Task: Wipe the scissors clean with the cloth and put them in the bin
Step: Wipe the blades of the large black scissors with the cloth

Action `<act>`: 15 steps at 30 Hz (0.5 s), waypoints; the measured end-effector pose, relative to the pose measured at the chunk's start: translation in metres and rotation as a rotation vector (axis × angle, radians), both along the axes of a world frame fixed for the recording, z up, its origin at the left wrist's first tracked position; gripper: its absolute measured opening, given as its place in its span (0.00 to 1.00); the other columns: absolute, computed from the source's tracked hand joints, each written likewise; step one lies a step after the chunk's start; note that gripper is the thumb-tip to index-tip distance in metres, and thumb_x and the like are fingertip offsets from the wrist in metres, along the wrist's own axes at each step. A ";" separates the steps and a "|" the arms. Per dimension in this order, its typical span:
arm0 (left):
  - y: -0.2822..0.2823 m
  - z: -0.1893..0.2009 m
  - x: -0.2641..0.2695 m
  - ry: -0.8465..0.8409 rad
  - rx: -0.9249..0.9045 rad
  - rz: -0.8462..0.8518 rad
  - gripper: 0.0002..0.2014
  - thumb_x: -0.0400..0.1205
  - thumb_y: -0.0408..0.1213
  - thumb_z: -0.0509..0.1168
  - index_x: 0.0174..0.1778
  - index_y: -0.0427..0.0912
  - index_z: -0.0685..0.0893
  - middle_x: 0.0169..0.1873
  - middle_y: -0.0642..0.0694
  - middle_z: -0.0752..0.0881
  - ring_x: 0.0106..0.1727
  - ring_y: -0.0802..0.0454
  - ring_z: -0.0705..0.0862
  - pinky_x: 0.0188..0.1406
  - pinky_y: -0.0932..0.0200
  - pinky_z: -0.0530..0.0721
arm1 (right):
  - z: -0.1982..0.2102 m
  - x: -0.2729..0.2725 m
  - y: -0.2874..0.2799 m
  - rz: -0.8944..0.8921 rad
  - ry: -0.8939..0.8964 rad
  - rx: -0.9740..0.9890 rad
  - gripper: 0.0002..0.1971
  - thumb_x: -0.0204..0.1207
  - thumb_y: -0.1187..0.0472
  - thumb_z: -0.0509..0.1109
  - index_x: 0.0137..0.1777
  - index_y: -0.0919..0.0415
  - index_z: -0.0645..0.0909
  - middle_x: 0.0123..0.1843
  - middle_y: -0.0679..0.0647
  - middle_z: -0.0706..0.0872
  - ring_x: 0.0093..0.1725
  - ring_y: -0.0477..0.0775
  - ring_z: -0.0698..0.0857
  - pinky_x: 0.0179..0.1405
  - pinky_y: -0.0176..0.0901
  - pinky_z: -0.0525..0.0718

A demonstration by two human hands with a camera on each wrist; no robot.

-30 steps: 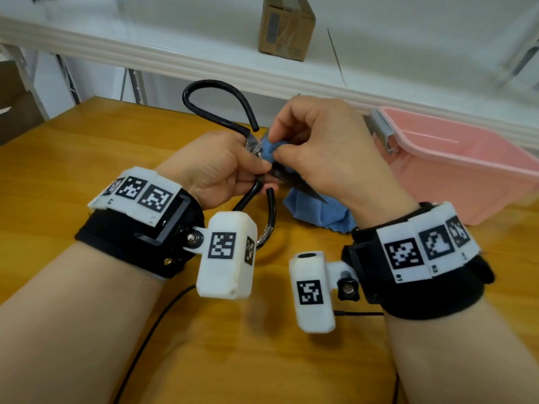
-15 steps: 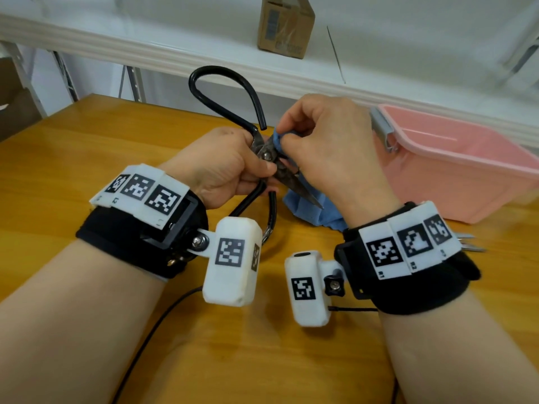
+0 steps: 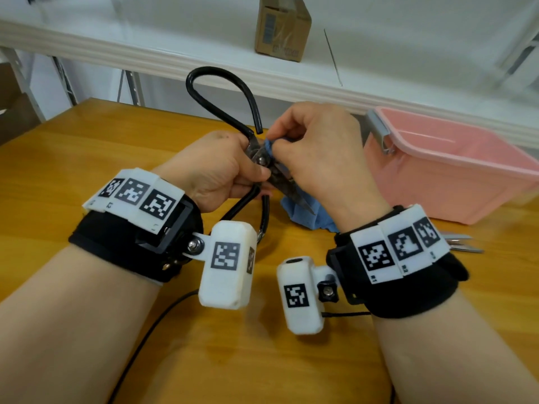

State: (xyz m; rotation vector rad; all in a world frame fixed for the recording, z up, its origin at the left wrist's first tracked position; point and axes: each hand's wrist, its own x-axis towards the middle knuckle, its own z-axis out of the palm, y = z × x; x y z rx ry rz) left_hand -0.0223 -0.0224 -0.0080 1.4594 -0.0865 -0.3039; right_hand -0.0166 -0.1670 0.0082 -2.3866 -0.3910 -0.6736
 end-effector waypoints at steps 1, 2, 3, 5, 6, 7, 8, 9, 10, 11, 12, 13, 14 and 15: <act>0.000 0.000 0.000 0.004 -0.004 -0.014 0.12 0.79 0.14 0.60 0.46 0.35 0.81 0.38 0.37 0.91 0.46 0.38 0.91 0.47 0.48 0.90 | 0.000 0.001 -0.001 -0.015 -0.028 0.027 0.09 0.73 0.65 0.73 0.43 0.48 0.88 0.41 0.41 0.88 0.44 0.40 0.87 0.46 0.33 0.85; -0.001 0.001 -0.001 0.007 -0.013 -0.035 0.13 0.79 0.14 0.59 0.46 0.35 0.81 0.37 0.38 0.92 0.45 0.40 0.91 0.48 0.48 0.90 | 0.000 0.002 -0.003 -0.028 -0.052 0.048 0.09 0.73 0.65 0.73 0.43 0.48 0.88 0.41 0.41 0.88 0.44 0.40 0.87 0.44 0.31 0.85; -0.002 0.001 -0.001 0.009 -0.021 -0.053 0.13 0.80 0.14 0.59 0.46 0.35 0.81 0.38 0.38 0.92 0.45 0.41 0.91 0.49 0.48 0.90 | 0.000 0.003 -0.005 -0.032 -0.062 0.061 0.09 0.73 0.65 0.72 0.43 0.48 0.87 0.41 0.41 0.88 0.43 0.40 0.87 0.41 0.28 0.84; -0.003 0.002 -0.002 0.013 -0.039 -0.066 0.12 0.80 0.15 0.58 0.46 0.35 0.82 0.39 0.38 0.92 0.44 0.43 0.92 0.48 0.50 0.90 | 0.002 0.004 -0.010 -0.005 -0.027 0.099 0.10 0.73 0.66 0.73 0.42 0.48 0.87 0.40 0.41 0.88 0.41 0.38 0.87 0.34 0.25 0.82; -0.002 0.002 -0.002 0.019 -0.055 -0.069 0.12 0.80 0.16 0.58 0.46 0.35 0.82 0.40 0.38 0.92 0.44 0.43 0.92 0.48 0.51 0.90 | 0.004 0.004 -0.012 0.028 0.006 0.153 0.10 0.73 0.67 0.74 0.41 0.48 0.86 0.40 0.42 0.88 0.40 0.38 0.87 0.32 0.26 0.83; 0.000 0.003 -0.001 0.025 -0.078 -0.076 0.12 0.81 0.17 0.58 0.49 0.34 0.83 0.43 0.38 0.92 0.46 0.43 0.92 0.48 0.52 0.90 | 0.007 0.004 -0.014 0.066 0.036 0.226 0.10 0.73 0.68 0.75 0.41 0.50 0.87 0.39 0.44 0.89 0.39 0.38 0.88 0.32 0.28 0.84; 0.002 0.003 -0.001 0.031 -0.106 -0.081 0.13 0.81 0.18 0.58 0.54 0.34 0.83 0.46 0.38 0.92 0.48 0.44 0.91 0.50 0.53 0.89 | 0.010 0.004 -0.017 0.103 0.054 0.302 0.10 0.72 0.69 0.76 0.40 0.51 0.87 0.39 0.45 0.90 0.39 0.40 0.89 0.35 0.32 0.87; 0.004 0.004 -0.001 0.039 -0.137 -0.080 0.15 0.81 0.19 0.57 0.58 0.34 0.83 0.48 0.38 0.92 0.50 0.45 0.91 0.51 0.54 0.90 | 0.014 0.004 -0.020 0.135 0.064 0.373 0.10 0.71 0.70 0.76 0.40 0.52 0.86 0.39 0.47 0.90 0.40 0.43 0.90 0.38 0.37 0.89; 0.007 0.005 -0.001 0.051 -0.169 -0.070 0.16 0.82 0.19 0.56 0.60 0.34 0.83 0.50 0.38 0.91 0.51 0.45 0.91 0.50 0.55 0.90 | 0.017 0.004 -0.025 0.162 0.070 0.438 0.11 0.70 0.72 0.76 0.40 0.53 0.86 0.40 0.51 0.91 0.41 0.47 0.91 0.41 0.42 0.90; 0.008 0.005 -0.001 0.065 -0.203 -0.057 0.16 0.82 0.20 0.55 0.61 0.34 0.83 0.50 0.39 0.91 0.51 0.46 0.91 0.49 0.55 0.90 | 0.020 0.005 -0.030 0.180 0.079 0.495 0.11 0.70 0.73 0.75 0.40 0.54 0.85 0.41 0.55 0.91 0.43 0.52 0.91 0.43 0.46 0.91; 0.010 0.005 -0.001 0.082 -0.235 -0.044 0.16 0.82 0.21 0.55 0.60 0.35 0.83 0.50 0.39 0.91 0.52 0.45 0.91 0.49 0.55 0.90 | 0.022 0.005 -0.034 0.190 0.094 0.538 0.12 0.70 0.74 0.74 0.41 0.55 0.84 0.43 0.58 0.90 0.44 0.54 0.91 0.44 0.49 0.91; 0.011 0.005 -0.002 0.097 -0.263 -0.030 0.15 0.82 0.23 0.54 0.59 0.35 0.83 0.51 0.39 0.91 0.53 0.45 0.91 0.50 0.53 0.90 | 0.022 0.005 -0.037 0.191 0.112 0.561 0.12 0.71 0.75 0.72 0.41 0.55 0.84 0.44 0.60 0.90 0.45 0.56 0.91 0.45 0.49 0.92; 0.012 0.005 -0.001 0.111 -0.286 -0.017 0.15 0.81 0.25 0.54 0.59 0.35 0.83 0.52 0.38 0.91 0.54 0.44 0.90 0.53 0.51 0.89 | 0.022 0.005 -0.038 0.184 0.129 0.565 0.12 0.71 0.76 0.71 0.41 0.56 0.83 0.44 0.60 0.89 0.45 0.56 0.90 0.45 0.50 0.92; 0.013 0.005 -0.001 0.119 -0.299 -0.006 0.15 0.82 0.28 0.55 0.59 0.35 0.83 0.52 0.38 0.91 0.55 0.43 0.90 0.56 0.49 0.88 | 0.021 0.006 -0.038 0.174 0.143 0.558 0.13 0.71 0.77 0.71 0.41 0.56 0.83 0.44 0.60 0.89 0.45 0.57 0.90 0.45 0.49 0.92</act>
